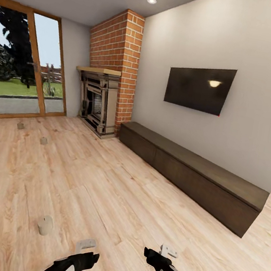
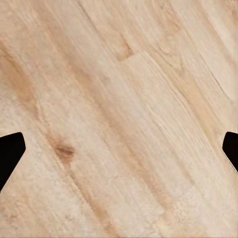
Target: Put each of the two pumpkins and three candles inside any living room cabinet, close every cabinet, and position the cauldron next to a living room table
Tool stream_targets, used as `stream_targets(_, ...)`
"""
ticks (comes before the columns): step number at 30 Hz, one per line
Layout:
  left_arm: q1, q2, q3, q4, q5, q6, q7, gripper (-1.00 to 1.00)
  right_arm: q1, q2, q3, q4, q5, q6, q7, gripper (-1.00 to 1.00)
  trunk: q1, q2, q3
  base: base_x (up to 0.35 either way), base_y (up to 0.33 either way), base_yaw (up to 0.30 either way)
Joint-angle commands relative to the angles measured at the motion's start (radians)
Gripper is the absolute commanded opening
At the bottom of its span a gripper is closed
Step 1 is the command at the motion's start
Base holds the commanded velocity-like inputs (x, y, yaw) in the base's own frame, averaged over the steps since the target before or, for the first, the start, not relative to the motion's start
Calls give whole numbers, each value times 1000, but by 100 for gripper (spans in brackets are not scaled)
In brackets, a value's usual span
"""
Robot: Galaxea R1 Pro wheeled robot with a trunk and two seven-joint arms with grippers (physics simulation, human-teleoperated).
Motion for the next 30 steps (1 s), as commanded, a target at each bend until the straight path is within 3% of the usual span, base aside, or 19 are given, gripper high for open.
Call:
stream_targets(1, -1, 1, -7, -2, 10, 3, 7, 100, 0, 0, 8, 0, -9, -4, -3, 100, 0, 0, -1, 320, -22, -38)
stream_targets(30, -1, 1, -8, -2, 10, 2, 7, 100, 0, 0, 8, 1, -10, -4, -2, 100, 0, 0, 11, 327, -1, -264)
